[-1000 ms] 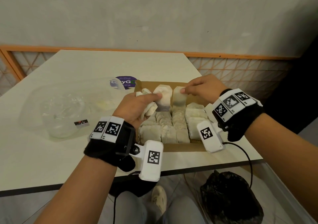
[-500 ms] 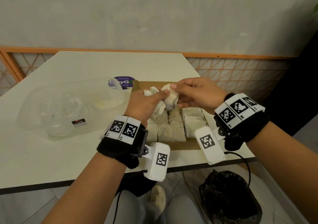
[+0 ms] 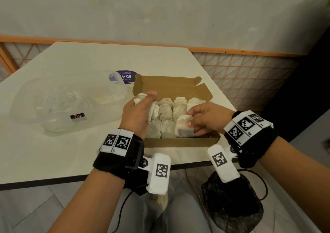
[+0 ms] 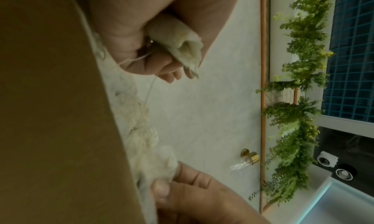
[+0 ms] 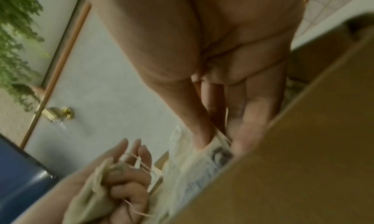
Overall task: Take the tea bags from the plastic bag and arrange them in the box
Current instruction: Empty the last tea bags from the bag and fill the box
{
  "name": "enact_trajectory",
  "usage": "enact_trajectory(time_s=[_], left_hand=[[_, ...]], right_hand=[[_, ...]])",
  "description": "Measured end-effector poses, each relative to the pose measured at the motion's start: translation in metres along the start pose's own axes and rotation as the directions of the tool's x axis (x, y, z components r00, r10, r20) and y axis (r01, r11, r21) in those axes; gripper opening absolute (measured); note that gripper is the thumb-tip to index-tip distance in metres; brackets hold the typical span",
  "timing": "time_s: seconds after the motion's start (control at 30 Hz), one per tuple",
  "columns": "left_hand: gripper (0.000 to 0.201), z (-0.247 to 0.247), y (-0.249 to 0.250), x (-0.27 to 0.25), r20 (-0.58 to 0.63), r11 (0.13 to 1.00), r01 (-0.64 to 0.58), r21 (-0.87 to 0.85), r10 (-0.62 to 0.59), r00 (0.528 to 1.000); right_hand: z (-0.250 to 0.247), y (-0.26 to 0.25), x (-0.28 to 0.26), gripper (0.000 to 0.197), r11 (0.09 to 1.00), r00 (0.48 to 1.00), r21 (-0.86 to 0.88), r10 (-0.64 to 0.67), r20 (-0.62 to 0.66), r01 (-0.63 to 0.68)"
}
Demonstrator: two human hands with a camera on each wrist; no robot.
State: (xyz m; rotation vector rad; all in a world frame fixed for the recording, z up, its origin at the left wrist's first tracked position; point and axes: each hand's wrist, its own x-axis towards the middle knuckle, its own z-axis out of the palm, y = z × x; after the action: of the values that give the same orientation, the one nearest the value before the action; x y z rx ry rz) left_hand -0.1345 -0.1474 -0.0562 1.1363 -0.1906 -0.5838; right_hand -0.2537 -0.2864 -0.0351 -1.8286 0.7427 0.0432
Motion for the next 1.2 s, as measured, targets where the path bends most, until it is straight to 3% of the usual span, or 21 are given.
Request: enact_trajectory(time_s=[0.17,0.3,0.4,0.5,0.63,0.73,0.8,0.93,1.2], left_hand=[[0.002,-0.002,0.0,0.003,0.008,1.0,0.0,-0.025,0.0,1.0],[0.007,-0.005,-0.001,0.007,0.056,0.998,-0.004,-0.059,0.008,0.998],[0.008,-0.005,-0.002,0.008,0.076,0.998,-0.004,-0.065,0.009,0.997],[0.005,-0.004,-0.001,0.005,0.082,0.999,0.046,0.015,-0.047,0.996],[0.005,0.003,0.0,-0.001,0.183,0.949,0.178,0.26,-0.229,0.956],[0.011,0.011,0.002,-0.003,0.217,0.881,0.209,0.424,-0.323,0.921],[0.005,0.014,0.005,0.0,0.191,0.849,0.209,0.485,-0.336,0.922],[0.018,0.013,0.012,0.002,0.151,0.778,0.167,0.606,-0.319,0.936],[0.03,0.017,0.015,-0.007,0.153,0.665,0.144,0.733,-0.367,0.918]], right_hand=[[0.012,-0.001,0.004,0.024,0.993,0.998,-0.115,-0.024,-0.053,0.018],[0.009,0.003,-0.001,0.048,0.979,0.974,-0.195,-0.097,-0.203,0.057],[0.008,0.011,-0.009,0.054,0.971,0.959,-0.229,-0.124,-0.255,0.065],[0.012,0.017,-0.013,0.057,0.962,0.962,-0.262,-0.138,-0.236,0.074],[0.019,0.02,-0.011,0.055,0.951,0.949,-0.299,-0.167,-0.266,0.083],[0.02,0.021,-0.008,0.055,0.974,0.954,-0.213,-0.134,-0.267,0.077],[0.019,0.02,-0.009,0.056,0.996,0.963,-0.042,-0.091,-0.254,0.083],[0.012,0.02,-0.012,0.058,0.972,0.968,0.21,-0.052,-0.246,0.106],[0.011,0.016,-0.007,0.063,0.984,0.981,0.174,0.001,-0.196,0.034]])
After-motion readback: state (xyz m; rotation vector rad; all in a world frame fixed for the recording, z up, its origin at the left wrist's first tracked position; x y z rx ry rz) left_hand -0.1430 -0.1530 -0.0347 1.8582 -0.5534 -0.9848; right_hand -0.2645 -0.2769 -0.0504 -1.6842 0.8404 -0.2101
